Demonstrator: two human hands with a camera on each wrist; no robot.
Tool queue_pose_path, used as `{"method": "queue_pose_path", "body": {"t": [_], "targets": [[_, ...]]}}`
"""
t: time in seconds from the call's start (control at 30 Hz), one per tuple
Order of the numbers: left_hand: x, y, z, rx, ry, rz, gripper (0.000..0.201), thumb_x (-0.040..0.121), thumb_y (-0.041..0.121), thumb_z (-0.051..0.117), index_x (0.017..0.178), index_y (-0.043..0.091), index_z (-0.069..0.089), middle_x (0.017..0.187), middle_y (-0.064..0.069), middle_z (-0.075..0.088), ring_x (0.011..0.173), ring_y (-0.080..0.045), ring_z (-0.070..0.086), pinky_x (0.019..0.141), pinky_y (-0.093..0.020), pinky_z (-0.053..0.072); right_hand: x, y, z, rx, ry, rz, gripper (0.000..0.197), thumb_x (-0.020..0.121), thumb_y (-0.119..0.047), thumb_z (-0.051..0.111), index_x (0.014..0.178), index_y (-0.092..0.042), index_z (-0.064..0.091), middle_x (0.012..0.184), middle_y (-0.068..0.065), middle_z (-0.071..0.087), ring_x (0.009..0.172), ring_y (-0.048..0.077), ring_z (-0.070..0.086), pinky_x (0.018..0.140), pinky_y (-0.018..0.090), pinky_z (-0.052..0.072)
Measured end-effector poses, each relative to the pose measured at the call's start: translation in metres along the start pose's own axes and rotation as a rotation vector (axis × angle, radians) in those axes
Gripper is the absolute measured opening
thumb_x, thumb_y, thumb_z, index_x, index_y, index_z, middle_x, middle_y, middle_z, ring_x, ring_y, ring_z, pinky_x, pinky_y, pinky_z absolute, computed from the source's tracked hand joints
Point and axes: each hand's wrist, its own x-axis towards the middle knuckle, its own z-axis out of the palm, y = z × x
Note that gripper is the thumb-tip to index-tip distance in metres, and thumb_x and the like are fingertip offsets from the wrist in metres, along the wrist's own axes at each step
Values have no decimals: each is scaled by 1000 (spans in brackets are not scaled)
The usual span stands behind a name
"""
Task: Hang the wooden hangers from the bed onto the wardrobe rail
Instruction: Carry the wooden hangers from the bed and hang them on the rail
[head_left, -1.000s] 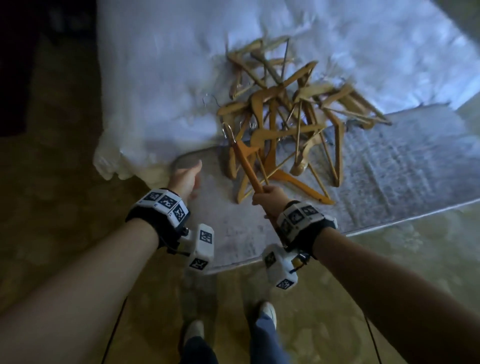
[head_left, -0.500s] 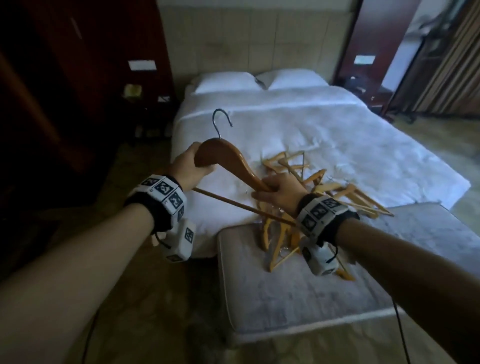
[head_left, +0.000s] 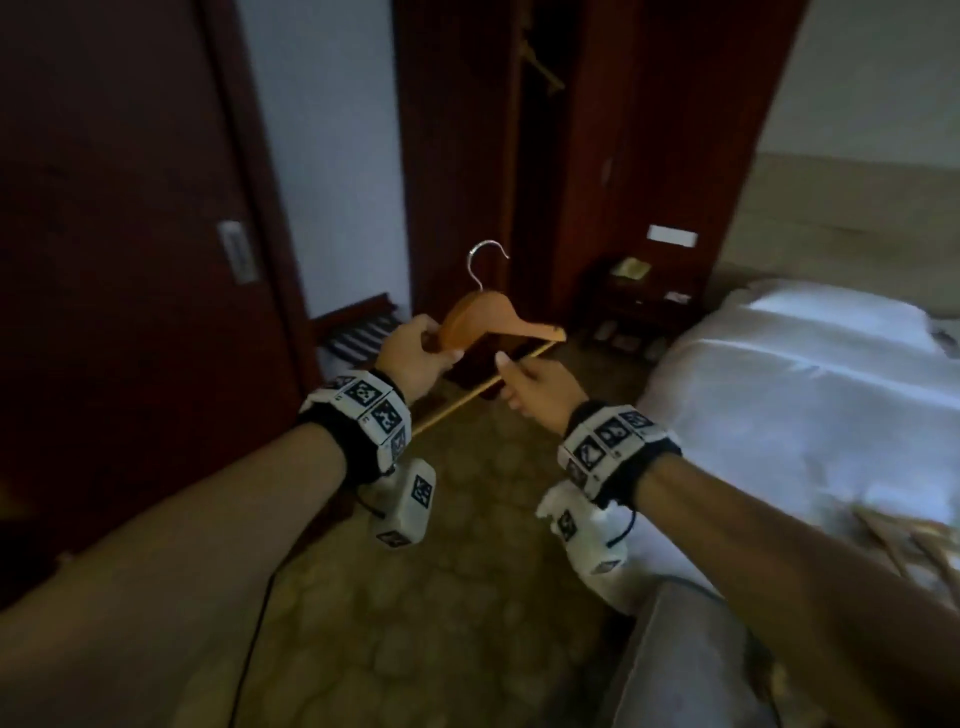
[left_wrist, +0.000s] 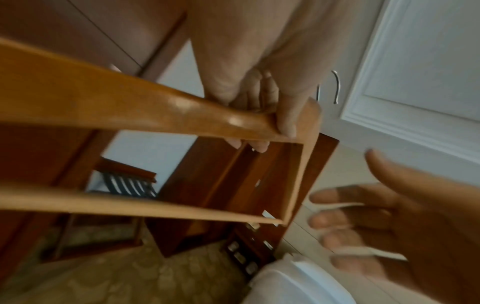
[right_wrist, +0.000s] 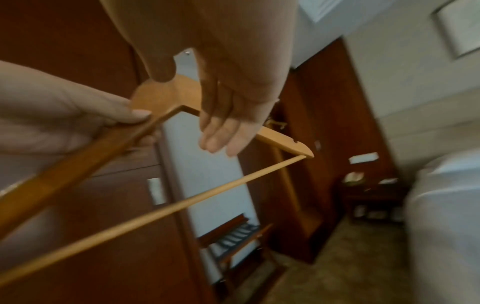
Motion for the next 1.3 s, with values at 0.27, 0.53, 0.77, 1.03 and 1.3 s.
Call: {"method": "queue_pose_path", "body": {"t": [0.27, 0.53, 0.77, 1.03, 1.3], "targets": [[-52, -90, -228, -90, 446, -220, 9, 84, 12, 67, 85, 10, 59, 74, -6, 63, 62, -17, 58, 52, -17, 45, 8, -200, 200, 519, -402, -8, 55, 96, -47, 41, 134, -8, 44, 116, 17, 61, 106, 28, 60, 92, 39, 45], [-127, -164, -431, -56, 600, -290, 15, 81, 13, 71, 85, 11, 57, 86, -17, 62, 79, -35, 61, 74, -44, 52, -13, -368, 400, 581, -603, -91, 57, 88, -46, 57, 128, -7, 50, 122, 11, 60, 103, 24, 61, 75, 34, 53], [-164, -212, -569, -142, 394, -415, 36, 84, 11, 66, 117, 17, 55, 111, -5, 63, 104, -22, 60, 90, -41, 51, -30, -468, 510, 549, -630, -222, 67, 63, -40, 80, 115, -5, 56, 113, 8, 63, 105, 27, 61, 93, 46, 51], [-135, -274, -670, -190, 277, -520, 32, 87, 17, 63, 117, 12, 56, 112, -10, 65, 95, -19, 66, 73, -26, 55, 16, -571, 606, 493, -671, -450, 39, 87, -34, 62, 112, -4, 61, 101, 8, 65, 95, 24, 62, 93, 42, 49], [-37, -311, -785, -30, 425, -317, 29, 90, 19, 60, 115, 4, 61, 113, -20, 64, 103, -30, 63, 86, -32, 55, 97, -652, 671, 297, -831, -617, 45, 91, -28, 58, 130, -9, 47, 119, 9, 59, 108, 26, 59, 81, 35, 53]]}}
